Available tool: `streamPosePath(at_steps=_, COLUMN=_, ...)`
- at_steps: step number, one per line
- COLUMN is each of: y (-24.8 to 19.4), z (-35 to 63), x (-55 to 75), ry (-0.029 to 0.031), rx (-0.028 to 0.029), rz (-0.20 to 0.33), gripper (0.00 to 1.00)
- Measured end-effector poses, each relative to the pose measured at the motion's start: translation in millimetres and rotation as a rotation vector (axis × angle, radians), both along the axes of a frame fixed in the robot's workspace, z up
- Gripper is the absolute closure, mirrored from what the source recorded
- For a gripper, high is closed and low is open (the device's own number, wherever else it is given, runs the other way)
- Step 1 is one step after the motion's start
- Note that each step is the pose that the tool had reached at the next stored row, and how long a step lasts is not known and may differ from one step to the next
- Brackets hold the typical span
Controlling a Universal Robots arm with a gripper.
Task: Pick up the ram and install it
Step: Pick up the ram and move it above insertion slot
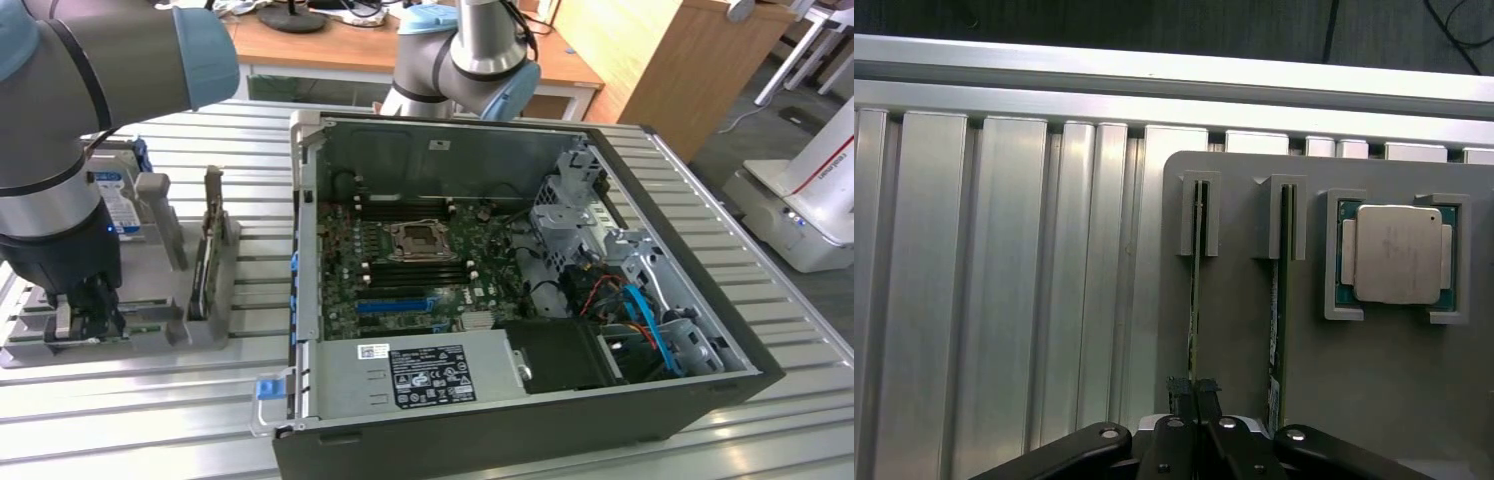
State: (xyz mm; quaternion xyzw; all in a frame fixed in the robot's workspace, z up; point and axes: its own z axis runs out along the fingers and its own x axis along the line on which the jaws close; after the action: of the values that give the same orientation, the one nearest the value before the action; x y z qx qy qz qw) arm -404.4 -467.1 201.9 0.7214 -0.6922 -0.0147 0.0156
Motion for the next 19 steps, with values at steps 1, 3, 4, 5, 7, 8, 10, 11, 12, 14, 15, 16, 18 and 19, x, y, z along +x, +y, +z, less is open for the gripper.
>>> streamPosePath(at_steps=1, y=0.0, z=0.0, x=0.0, ry=0.0000, rx=0.0001, rz=0.000, gripper=0.88)
streamPosePath(at_steps=3, y=0.0, z=0.0, x=0.0, ry=0.0000, rx=0.0001, rz=0.000, gripper=0.88)
streamPosePath(at_steps=4, y=0.0, z=0.0, x=0.0, ry=0.0001, rx=0.0001, rz=0.000, gripper=0.88)
streamPosePath(at_steps=5, y=0.0, z=-0.1, x=0.1, ry=0.0000, rx=0.0001, rz=0.000, gripper=0.88)
streamPosePath(at_steps=7, y=0.0, z=-0.1, x=0.1, ry=0.0000, rx=0.0001, rz=0.000, gripper=0.88)
streamPosePath(at_steps=8, y=0.0, z=0.0, x=0.2, ry=0.0000, rx=0.0001, rz=0.000, gripper=0.88)
streamPosePath(at_steps=10, y=0.0, z=0.0, x=0.2, ry=0.0000, rx=0.0000, rz=0.000, gripper=0.88)
streamPosePath(at_steps=11, y=0.0, z=0.0, x=0.2, ry=0.0000, rx=0.0000, rz=0.000, gripper=0.88)
streamPosePath(at_steps=12, y=0.0, z=0.0, x=0.2, ry=0.0000, rx=0.0001, rz=0.000, gripper=0.88)
streamPosePath(at_steps=14, y=0.1, z=0.5, x=0.3, ry=-0.0001, rx=0.0001, rz=0.000, gripper=0.88)
streamPosePath(at_steps=15, y=0.0, z=1.2, x=0.3, ry=0.0000, rx=0.0001, rz=0.000, gripper=0.88)
streamPosePath(at_steps=16, y=0.0, z=2.2, x=0.2, ry=0.0000, rx=0.0001, rz=0.000, gripper=0.88)
streamPosePath(at_steps=18, y=0.0, z=4.5, x=0.3, ry=0.0000, rx=0.0000, rz=0.000, gripper=0.88)
streamPosePath(at_steps=19, y=0.0, z=5.7, x=0.3, ry=0.0000, rx=0.0001, rz=0.000, gripper=0.88)
